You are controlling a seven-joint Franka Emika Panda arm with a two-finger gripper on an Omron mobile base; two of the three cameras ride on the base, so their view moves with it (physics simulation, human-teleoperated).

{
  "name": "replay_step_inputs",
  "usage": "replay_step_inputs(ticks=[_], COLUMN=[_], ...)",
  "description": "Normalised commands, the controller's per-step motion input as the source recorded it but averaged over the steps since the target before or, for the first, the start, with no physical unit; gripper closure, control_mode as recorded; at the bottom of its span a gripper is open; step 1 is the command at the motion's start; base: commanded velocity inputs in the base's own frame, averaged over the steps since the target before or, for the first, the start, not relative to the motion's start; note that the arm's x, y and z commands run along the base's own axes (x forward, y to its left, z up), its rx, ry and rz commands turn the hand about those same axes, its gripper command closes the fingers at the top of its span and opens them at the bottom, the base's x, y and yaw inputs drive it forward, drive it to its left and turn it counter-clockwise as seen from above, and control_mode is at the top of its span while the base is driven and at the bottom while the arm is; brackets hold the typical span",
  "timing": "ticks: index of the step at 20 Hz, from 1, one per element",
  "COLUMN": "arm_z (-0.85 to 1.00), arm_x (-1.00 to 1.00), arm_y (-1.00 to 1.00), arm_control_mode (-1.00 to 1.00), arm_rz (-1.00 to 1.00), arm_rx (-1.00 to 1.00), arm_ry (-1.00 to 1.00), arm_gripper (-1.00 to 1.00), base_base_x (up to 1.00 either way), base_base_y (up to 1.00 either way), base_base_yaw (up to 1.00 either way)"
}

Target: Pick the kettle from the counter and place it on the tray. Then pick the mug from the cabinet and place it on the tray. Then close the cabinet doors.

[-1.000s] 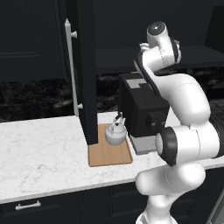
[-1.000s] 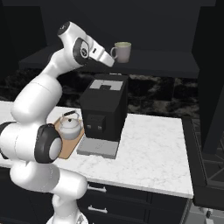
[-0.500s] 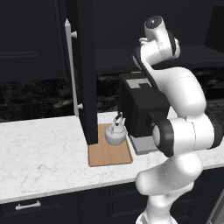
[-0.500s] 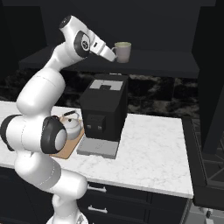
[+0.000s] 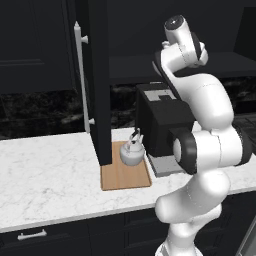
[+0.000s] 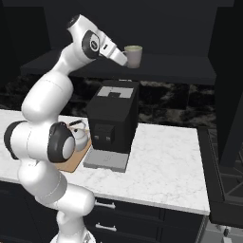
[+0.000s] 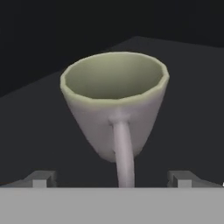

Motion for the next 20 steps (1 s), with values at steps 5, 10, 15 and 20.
replay_step_inputs(ticks=[5, 10, 15, 20], arm_z=[0.00, 0.00, 0.01, 0.00], arm_x=[0.09, 0.11, 0.00, 0.00], arm_y=[-0.03, 0.00, -0.04, -0.02], arm_control_mode=[-1.00, -1.00, -1.00, -1.00], arm_rz=[-0.03, -0.02, -0.03, -0.03], arm_rx=[0.00, 0.00, 0.00, 0.00], arm_ry=[0.00, 0.00, 0.00, 0.00], arm_gripper=[-1.00, -1.00, -1.00, 1.00], base_base_x=[0.00, 0.00, 0.00, 0.00], base_base_y=[0.00, 0.00, 0.00, 0.00], base_base_yaw=[0.00, 0.00, 0.00, 0.00])
